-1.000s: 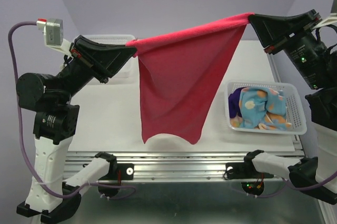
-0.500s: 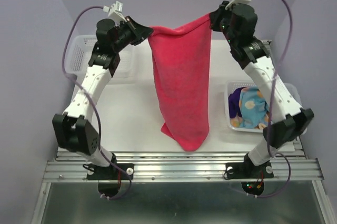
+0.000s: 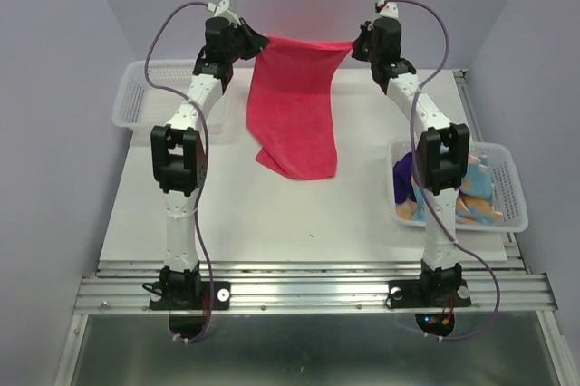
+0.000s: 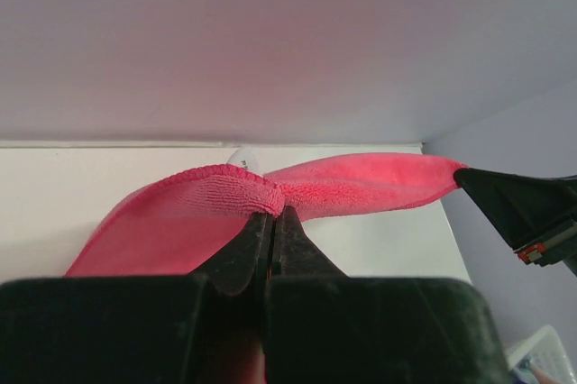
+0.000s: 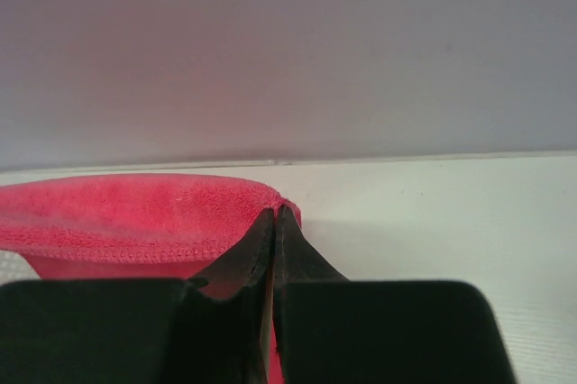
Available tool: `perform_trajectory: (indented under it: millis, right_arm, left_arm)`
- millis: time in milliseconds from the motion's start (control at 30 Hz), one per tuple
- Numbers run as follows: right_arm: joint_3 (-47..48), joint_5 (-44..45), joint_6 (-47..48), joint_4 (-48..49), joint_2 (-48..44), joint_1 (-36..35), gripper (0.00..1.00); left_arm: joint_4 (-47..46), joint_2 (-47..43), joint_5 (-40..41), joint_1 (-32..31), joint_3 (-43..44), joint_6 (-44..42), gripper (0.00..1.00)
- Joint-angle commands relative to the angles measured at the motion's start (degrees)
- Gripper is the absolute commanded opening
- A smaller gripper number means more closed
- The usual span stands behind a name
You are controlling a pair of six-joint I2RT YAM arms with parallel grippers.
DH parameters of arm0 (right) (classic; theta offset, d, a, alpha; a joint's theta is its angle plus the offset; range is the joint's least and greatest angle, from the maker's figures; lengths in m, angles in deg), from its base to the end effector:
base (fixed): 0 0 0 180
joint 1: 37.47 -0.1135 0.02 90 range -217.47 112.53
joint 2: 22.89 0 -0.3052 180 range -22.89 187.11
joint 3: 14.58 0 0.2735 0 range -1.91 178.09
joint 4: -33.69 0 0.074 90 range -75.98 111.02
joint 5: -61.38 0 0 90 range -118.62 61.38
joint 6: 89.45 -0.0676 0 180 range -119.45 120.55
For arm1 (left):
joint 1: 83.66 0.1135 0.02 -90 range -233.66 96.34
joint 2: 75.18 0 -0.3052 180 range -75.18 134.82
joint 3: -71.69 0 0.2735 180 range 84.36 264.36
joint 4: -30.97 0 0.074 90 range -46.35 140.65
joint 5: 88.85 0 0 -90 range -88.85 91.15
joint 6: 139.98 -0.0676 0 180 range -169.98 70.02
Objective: Fold and stack the towels
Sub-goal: Flatten out the crumpled towel
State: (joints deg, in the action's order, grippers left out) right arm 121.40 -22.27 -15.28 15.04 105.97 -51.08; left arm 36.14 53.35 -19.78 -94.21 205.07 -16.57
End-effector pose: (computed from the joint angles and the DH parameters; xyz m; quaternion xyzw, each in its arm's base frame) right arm 0.6055 0.1389 0.3568 0.0500 0.7725 0.1190 0.6217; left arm 0.6049 -0.1372 0.3746 -0.0126 0.7088 -0.3790 0.5948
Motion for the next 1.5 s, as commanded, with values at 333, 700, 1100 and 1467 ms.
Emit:
perform_trajectory:
  millis: [333, 700, 1100, 1467]
  right_arm:
    - [-1.66, -9.51, -0.51, 6.95, -9.57, 1.12, 0.01]
    - [-12.05, -26.72, -8.50, -5.69, -48.60, 0.95, 0.01]
    - [-5.09, -38.51, -17.20, -14.33, -66.45, 0.95, 0.01]
    - [-17.45, -29.65, -14.32, -10.90, -68.74, 0.95, 0.01]
  left_arm:
    - [-9.27, -13.28, -4.99, 0.79, -7.40, -1.59, 0.00]
    - [-5.26, -57.29, -4.21, -4.83, -27.80, -0.01, 0.00]
    - [-2.95, -77.99, -10.00, -13.98, -30.70, 4.47, 0.00]
    - [-3.30, -77.64, -5.90, -13.98, -38.08, 2.11, 0.00]
